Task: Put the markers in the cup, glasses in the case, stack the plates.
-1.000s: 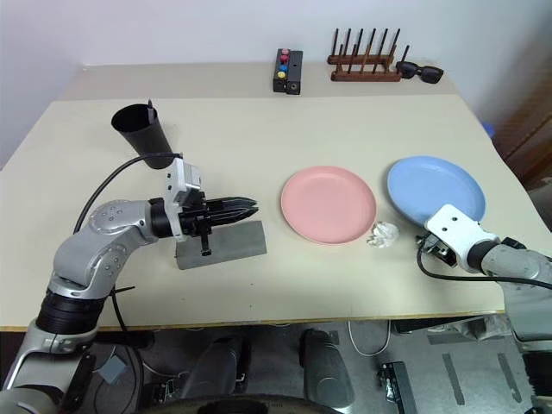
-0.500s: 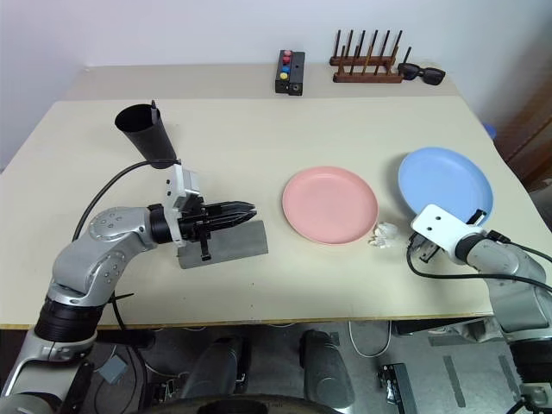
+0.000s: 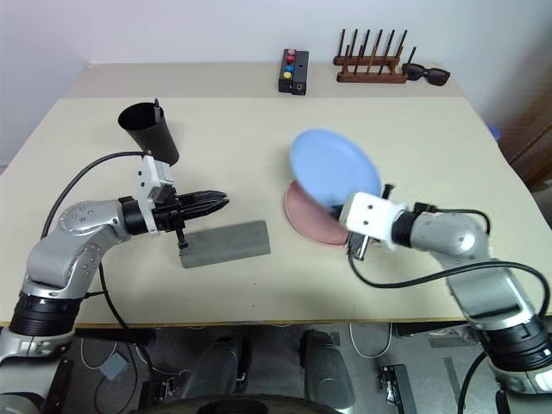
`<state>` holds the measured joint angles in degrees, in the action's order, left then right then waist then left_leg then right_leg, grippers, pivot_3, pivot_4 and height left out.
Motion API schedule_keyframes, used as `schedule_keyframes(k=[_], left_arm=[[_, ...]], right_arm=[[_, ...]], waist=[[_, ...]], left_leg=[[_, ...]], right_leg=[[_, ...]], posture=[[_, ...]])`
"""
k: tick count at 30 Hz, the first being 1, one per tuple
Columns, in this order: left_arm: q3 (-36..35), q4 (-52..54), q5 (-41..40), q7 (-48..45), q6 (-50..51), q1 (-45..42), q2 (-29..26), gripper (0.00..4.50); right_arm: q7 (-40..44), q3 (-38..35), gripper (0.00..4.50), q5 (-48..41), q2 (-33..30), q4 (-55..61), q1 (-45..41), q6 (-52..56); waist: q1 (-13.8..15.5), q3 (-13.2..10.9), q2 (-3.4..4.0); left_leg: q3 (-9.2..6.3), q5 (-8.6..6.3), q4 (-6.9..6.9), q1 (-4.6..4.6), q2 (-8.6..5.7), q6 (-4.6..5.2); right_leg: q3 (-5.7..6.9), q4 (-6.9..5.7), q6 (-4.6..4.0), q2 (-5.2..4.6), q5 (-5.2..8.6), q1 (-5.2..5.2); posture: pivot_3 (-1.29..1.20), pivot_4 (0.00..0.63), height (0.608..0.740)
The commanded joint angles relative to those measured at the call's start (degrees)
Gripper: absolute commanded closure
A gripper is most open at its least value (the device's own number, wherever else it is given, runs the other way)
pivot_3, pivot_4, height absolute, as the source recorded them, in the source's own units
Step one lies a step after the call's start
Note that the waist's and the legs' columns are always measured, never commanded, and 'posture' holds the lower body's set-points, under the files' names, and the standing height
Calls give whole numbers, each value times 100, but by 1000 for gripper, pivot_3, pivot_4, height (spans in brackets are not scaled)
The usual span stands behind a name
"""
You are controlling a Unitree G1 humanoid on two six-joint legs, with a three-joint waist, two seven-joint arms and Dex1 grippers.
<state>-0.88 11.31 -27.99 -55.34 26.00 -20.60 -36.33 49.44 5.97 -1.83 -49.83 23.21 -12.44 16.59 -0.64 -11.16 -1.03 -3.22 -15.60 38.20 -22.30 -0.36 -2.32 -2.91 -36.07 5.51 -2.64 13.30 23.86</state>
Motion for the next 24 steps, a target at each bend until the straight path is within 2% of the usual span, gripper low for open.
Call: schedule_keyframes(k=[1,9,12,17,20,24], left_arm=[[-127,231,-40,45,-43,-3,-47,4042],[-114,303,-65,124,2,36,-40,4042],[-94,282,-64,128,3,-10,-30,4042],[-86,316,-86,129,17,5,-35,4042],[-58,333,-87,134,20,18,-15,4042],[11,387,-123,141,61,0,58,4042]], right_arm=[[-33,41,4468,212,-30,80,-57,-3],[250,33,4468,313,-265,131,204,-70],[276,-15,3571,328,-285,100,219,-123],[272,-221,1114,266,-337,177,256,-180],[377,-492,1114,30,-386,322,304,-52],[433,-1234,1114,-553,-370,544,415,419]], waist=[[-2,0,0],[-12,0,0],[-13,0,0],[-13,0,0],[-12,0,0],[-4,0,0]], left_leg=[[0,0,0,0,-2,0],[-3,0,-3,0,1,0],[-2,0,-3,0,0,0],[-2,0,-3,0,0,0],[-2,0,-3,0,0,0],[-2,0,-3,0,1,0]], right_leg=[[0,0,0,0,0,1],[2,-6,0,12,0,7],[2,-6,0,12,0,7],[2,-6,0,12,0,7],[2,-6,0,11,0,7],[2,-6,1,11,-1,6]], posture=[[0,150,735],[0,150,735],[0,150,735],[0,150,735],[0,150,735],[0,150,735]])
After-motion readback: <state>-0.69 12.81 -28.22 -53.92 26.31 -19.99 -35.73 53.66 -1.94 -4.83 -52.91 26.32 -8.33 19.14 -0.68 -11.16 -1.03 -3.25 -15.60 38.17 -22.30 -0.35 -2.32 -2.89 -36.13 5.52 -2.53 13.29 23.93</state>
